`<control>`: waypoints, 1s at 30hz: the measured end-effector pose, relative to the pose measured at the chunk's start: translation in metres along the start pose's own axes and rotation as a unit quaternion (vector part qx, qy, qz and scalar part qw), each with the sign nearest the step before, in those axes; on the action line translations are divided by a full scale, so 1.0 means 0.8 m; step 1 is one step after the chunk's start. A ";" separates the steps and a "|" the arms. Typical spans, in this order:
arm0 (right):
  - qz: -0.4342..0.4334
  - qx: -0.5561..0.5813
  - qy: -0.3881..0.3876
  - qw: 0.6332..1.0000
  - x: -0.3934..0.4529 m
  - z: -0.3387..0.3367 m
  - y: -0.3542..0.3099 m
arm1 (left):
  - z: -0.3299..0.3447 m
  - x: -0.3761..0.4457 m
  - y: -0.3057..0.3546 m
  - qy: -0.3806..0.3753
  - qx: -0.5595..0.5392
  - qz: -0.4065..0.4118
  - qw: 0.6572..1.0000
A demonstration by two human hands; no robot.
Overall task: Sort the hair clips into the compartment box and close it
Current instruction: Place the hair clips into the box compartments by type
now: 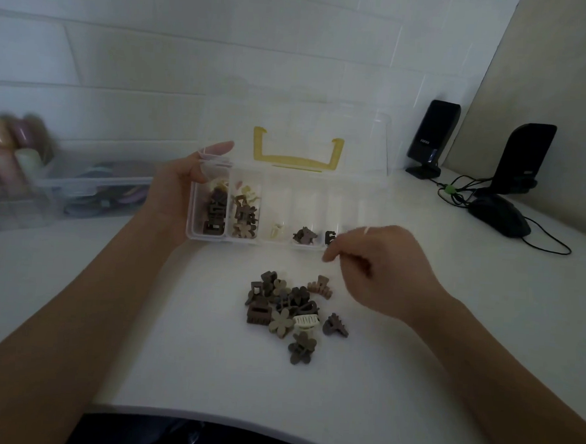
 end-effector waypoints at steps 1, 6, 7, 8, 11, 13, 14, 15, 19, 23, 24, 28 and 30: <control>-0.001 -0.013 -0.037 0.999 0.000 0.003 -0.001 | 0.000 -0.001 0.000 -0.002 -0.001 0.001 1.000; 0.030 -0.034 -0.163 0.986 -0.002 0.013 -0.002 | 0.003 -0.001 0.000 -0.012 -0.004 0.003 1.000; 0.042 -0.031 -0.179 0.982 -0.002 0.015 -0.002 | 0.004 -0.001 0.000 -0.015 -0.003 0.005 1.000; 0.052 -0.025 -0.189 0.980 -0.003 0.017 -0.001 | 0.005 -0.002 -0.001 -0.017 0.001 0.006 1.000; 0.070 -0.004 -0.190 0.979 -0.004 0.018 0.000 | 0.005 -0.002 -0.001 -0.015 0.010 0.006 1.000; 0.077 0.010 -0.188 0.979 -0.003 0.019 -0.001 | 0.006 -0.001 -0.001 -0.014 0.012 0.007 1.000; 0.079 0.017 -0.186 0.979 -0.003 0.019 -0.001 | 0.006 -0.002 -0.001 -0.015 0.011 0.007 1.000; 0.081 0.026 -0.182 0.980 -0.003 0.020 -0.001 | 0.006 -0.002 -0.001 -0.016 0.009 0.007 1.000; 0.108 0.081 -0.130 0.982 -0.003 0.023 0.001 | 0.006 -0.002 -0.002 -0.015 0.007 0.006 1.000; 0.166 0.127 -0.032 0.977 -0.001 0.019 0.005 | 0.011 -0.005 -0.001 -0.020 0.020 0.010 1.000; 0.177 0.106 -0.001 0.979 -0.001 0.015 0.007 | 0.012 -0.007 -0.001 -0.024 0.022 0.011 0.999; 0.209 0.038 0.097 0.972 0.001 0.002 0.013 | 0.014 -0.007 -0.001 -0.032 0.027 0.014 0.999; 0.224 0.063 0.123 0.965 0.000 0.001 0.015 | 0.014 -0.006 -0.003 -0.033 0.025 0.015 0.999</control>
Point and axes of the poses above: each hand's wrist, its own x-axis towards the middle knuckle, its own z-axis out of the palm, y = z × x, the point moved 3 cm from there along x, towards the middle knuckle, and after that the axes turned 7 degrees about y, right-handed, at the moved point
